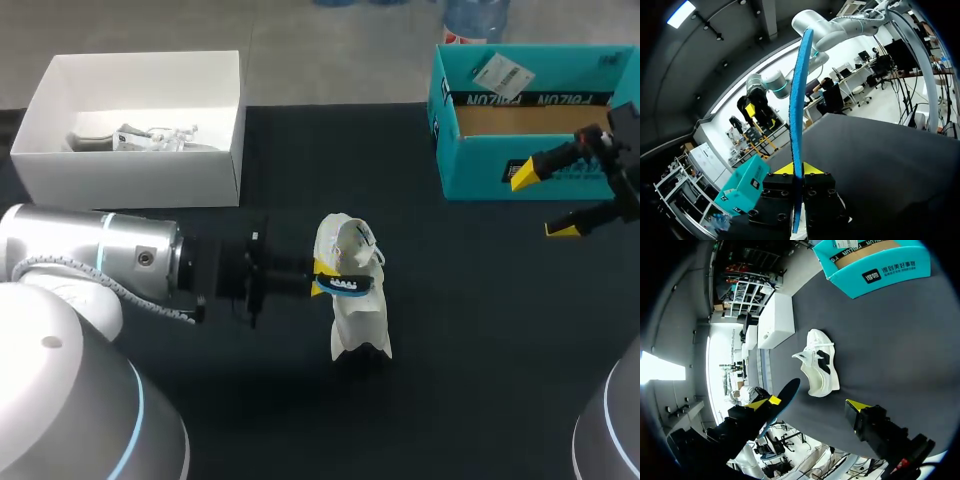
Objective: Take the shoe out of the shoebox, open the shoe tongue, remove and reinsert the insole, then place the shoe into the shoebox
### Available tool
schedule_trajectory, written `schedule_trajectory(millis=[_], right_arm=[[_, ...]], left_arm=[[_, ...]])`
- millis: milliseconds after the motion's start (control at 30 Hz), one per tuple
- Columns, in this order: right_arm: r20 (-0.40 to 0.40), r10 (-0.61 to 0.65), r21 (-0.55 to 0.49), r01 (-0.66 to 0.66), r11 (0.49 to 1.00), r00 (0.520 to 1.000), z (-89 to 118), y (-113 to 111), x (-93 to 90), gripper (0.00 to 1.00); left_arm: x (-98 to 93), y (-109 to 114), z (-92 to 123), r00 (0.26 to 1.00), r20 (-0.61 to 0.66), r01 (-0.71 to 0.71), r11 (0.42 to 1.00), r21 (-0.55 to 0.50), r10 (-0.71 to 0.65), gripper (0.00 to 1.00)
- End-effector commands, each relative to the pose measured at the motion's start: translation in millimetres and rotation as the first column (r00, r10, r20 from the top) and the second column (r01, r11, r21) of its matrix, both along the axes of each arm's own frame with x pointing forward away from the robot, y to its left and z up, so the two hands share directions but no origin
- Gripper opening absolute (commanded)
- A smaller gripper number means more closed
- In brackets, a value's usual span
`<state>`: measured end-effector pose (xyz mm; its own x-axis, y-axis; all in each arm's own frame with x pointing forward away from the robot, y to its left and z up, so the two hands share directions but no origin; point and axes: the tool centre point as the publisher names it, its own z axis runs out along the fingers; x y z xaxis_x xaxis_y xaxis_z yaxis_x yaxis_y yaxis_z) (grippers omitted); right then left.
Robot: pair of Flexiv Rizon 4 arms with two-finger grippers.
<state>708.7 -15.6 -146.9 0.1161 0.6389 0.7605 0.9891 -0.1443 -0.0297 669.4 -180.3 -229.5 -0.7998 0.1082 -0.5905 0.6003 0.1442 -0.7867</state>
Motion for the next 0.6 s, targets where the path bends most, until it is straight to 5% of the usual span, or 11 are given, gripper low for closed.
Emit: schedule_trajectory(millis=[33, 600], right_arm=[[0.0, -0.002, -0.002, 0.002, 1.0, 1.0, -0.6, 0.2, -0.7, 1.0], [0.0, -0.002, -0.002, 0.002, 1.0, 1.0, -0.6, 0.2, -0.7, 1.0]], left_arm=[[7.6, -7.1, -10.9, 1.0, -0.002, 0.001, 1.0, -0.01, -0.001, 0.0], [19.6, -11.9, -36.4, 1.0, 0.001, 0.012, 1.0, -0.007, -0.012, 0.0]])
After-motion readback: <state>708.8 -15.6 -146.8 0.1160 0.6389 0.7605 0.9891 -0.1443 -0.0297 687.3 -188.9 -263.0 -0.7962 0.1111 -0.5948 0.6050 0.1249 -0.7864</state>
